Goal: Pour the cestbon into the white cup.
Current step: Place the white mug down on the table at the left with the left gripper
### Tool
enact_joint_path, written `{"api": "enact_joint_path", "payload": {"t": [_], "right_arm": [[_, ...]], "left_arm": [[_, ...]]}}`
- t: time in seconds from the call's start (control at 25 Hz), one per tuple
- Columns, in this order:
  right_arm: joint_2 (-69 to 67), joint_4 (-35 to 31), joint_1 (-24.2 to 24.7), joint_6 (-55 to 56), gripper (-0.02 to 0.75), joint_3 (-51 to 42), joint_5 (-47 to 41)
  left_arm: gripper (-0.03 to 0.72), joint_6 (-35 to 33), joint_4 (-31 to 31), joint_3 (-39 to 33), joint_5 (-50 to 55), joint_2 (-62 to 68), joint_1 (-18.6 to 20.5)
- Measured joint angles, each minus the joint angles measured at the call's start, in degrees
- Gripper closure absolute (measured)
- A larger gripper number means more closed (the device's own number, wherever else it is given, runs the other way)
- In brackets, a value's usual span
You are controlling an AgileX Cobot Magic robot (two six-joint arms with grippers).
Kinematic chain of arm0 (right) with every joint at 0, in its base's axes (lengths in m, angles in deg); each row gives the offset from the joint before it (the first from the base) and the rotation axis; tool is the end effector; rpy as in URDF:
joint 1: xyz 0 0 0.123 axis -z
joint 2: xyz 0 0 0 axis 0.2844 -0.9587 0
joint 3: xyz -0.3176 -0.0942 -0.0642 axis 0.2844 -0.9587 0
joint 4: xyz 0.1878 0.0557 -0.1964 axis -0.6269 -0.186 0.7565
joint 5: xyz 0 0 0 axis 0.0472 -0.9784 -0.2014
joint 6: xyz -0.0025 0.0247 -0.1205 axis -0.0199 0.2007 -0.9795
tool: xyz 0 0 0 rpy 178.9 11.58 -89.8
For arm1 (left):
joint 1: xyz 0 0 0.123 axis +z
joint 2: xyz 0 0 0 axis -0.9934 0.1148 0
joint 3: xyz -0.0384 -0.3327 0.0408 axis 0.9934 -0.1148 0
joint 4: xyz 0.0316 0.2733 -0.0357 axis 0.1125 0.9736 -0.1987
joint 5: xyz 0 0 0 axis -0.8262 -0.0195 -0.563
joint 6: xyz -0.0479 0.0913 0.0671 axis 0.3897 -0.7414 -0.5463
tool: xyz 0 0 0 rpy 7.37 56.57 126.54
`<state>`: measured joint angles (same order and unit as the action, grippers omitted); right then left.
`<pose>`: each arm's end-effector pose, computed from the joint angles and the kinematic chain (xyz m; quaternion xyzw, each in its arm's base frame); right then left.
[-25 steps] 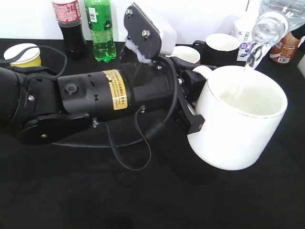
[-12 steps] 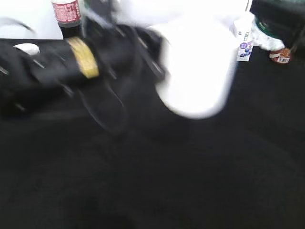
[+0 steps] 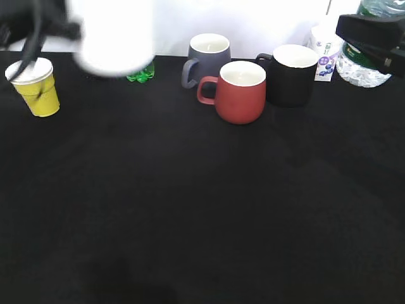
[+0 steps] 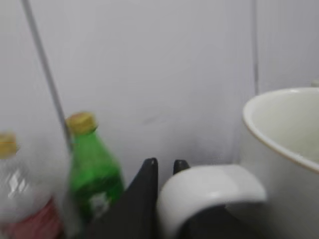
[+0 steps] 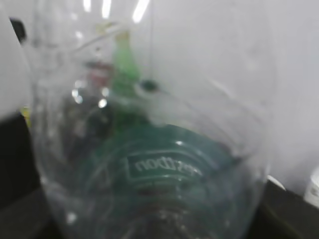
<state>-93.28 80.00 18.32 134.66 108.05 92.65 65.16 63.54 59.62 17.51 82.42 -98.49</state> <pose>0.2844 0.0775 0.3130 -0.2609 0.6706 0.2554 0.6457 0.3322 -0.1267 0.3207 0.2254 0.6701 -0.1647 0.6877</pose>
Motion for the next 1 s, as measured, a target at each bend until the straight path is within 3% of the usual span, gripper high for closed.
{"api": "enact_joint_path", "payload": {"t": [0.08, 0.24, 0.48, 0.76, 0.92, 1.0], "right_arm": [[0.00, -0.06, 0.00, 0.00, 0.247, 0.00, -0.05], [0.00, -0.11, 0.00, 0.00, 0.247, 0.00, -0.05], [0.00, -0.11, 0.00, 0.01, 0.247, 0.00, -0.07], [0.00, -0.17, 0.00, 0.01, 0.247, 0.00, -0.12], [-1.41, -0.28, 0.00, 0.06, 0.247, 0.00, -0.12], [-1.41, -0.34, 0.00, 0.06, 0.247, 0.00, -0.12]], "left_arm": [[0.629, -0.05, -1.02, -3.66, -2.36, 0.16, 1.82], [0.629, -0.05, -3.98, -4.34, -12.54, 8.62, 1.94], [0.629, -11.10, -14.53, -3.73, -22.75, 24.35, 1.94], [0.629, -11.76, -15.21, 12.60, -24.63, 41.70, 1.94], [0.626, -11.57, -14.97, 15.10, -23.81, 44.31, 1.94], [0.550, -10.74, -14.76, 15.03, -23.86, 44.31, 1.94]]}}
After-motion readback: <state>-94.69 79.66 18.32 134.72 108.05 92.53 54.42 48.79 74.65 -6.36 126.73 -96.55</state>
